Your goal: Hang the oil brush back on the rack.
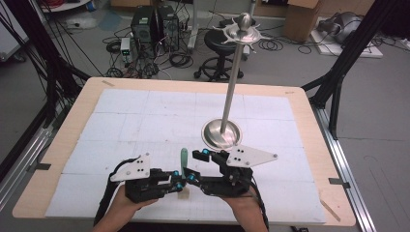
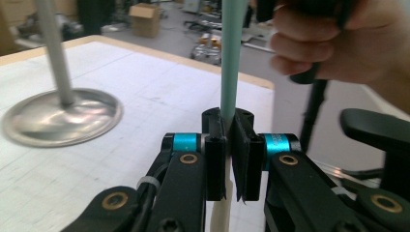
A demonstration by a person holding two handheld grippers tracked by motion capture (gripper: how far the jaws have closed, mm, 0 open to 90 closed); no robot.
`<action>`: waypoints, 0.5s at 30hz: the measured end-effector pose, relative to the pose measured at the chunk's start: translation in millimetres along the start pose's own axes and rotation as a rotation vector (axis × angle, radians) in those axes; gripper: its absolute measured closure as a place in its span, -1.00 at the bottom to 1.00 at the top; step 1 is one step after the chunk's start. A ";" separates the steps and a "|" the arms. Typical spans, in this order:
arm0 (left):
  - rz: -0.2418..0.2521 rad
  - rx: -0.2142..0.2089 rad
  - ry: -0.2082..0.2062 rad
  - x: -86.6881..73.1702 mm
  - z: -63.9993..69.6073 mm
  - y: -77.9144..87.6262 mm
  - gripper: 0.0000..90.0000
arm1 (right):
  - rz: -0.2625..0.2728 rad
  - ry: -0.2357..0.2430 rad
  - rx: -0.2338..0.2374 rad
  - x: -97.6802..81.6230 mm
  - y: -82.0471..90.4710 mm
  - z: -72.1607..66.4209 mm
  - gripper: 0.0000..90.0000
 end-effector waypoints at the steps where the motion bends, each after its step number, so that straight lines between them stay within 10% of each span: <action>1: -0.001 0.024 0.008 0.2 -0.6 -0.4 0.87 | -0.008 0.000 -0.020 1.3 -0.5 -0.9 0.01; 11: -0.011 0.077 0.000 0.0 0.3 -2.1 0.87 | -0.045 0.004 -0.117 7.8 -11.0 -5.8 0.06; 15: -0.013 0.076 0.007 0.5 1.1 -2.8 0.87 | -0.048 0.000 -0.115 10.2 -14.8 -6.4 0.38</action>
Point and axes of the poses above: each handheld gripper's, and its own axes: y roughly backward along the jaws, x roughly out of its top, z roughly to its right, the point moved 4 cm from there along -y, roughly forward along the jaws, and after that the axes turned 10 degrees about -z, right-handed, at the moved point
